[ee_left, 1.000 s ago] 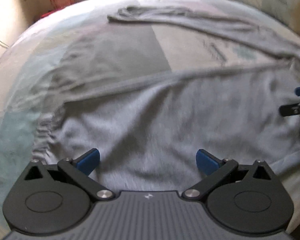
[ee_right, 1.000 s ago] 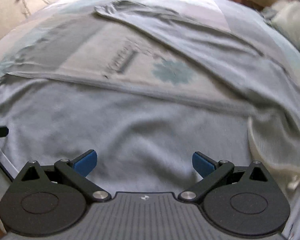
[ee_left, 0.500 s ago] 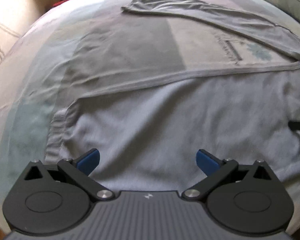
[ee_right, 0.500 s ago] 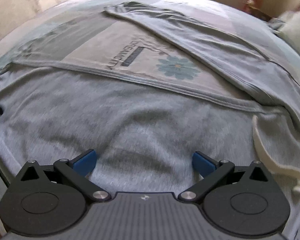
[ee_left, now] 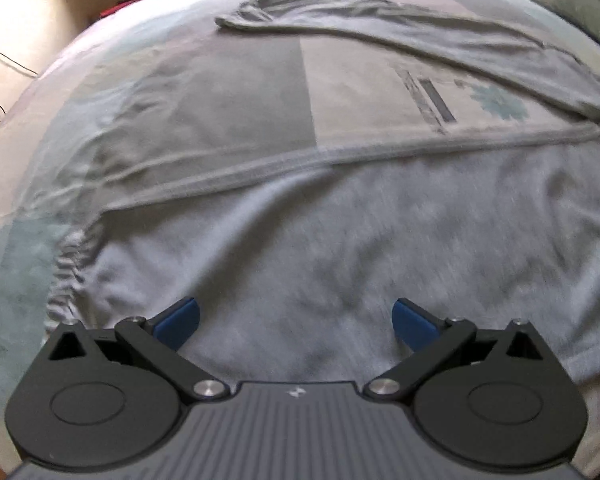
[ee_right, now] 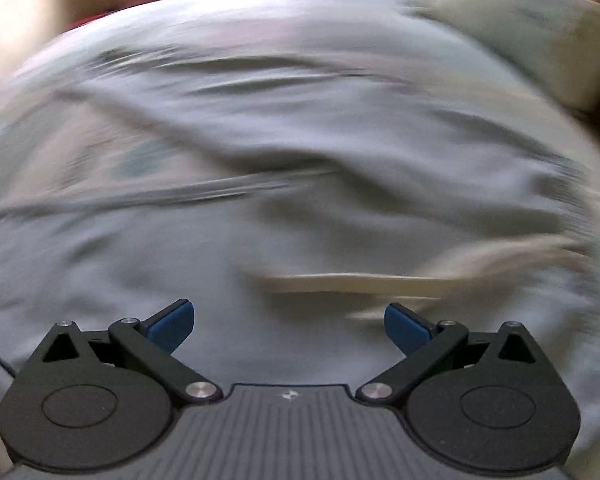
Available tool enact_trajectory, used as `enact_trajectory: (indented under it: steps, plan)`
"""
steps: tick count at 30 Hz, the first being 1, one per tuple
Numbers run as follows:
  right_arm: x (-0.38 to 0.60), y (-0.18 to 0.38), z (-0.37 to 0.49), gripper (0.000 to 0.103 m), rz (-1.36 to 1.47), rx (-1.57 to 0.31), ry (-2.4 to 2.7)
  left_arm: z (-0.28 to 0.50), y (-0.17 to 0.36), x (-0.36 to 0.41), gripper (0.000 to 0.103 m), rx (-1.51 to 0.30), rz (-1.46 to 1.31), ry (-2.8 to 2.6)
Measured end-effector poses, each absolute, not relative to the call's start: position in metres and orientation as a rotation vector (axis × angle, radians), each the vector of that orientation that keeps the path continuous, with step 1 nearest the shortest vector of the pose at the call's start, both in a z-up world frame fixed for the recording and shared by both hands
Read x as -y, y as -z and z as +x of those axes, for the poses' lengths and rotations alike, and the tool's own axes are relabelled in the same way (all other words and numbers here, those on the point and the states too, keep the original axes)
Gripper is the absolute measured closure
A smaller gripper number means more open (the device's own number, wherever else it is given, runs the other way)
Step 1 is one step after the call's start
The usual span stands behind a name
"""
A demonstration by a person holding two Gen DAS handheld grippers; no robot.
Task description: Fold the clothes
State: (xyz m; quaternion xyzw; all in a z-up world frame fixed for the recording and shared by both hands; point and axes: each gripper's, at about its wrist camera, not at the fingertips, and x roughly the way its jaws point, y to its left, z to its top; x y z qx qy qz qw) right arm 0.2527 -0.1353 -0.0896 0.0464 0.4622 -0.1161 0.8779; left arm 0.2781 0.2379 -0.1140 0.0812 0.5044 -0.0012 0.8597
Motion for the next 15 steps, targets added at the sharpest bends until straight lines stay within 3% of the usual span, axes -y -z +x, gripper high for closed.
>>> enact_trajectory:
  steps: [5, 9, 15]
  plan:
    - [0.226, 0.118, 0.243, 0.0, 0.225, -1.036, 0.469, 0.267, 0.12, -0.253, 0.0, -1.119, 0.032, -0.066]
    - [0.235, 0.128, 0.234, 0.0, 0.248, -1.057, 0.431, 0.259, 0.114, -0.261, 0.002, -1.172, 0.039, -0.108]
    - [0.237, 0.134, 0.23, 0.0, 0.266, -1.047, 0.435, 0.281, 0.097, -0.248, 0.002, -1.07, 0.088, -0.055]
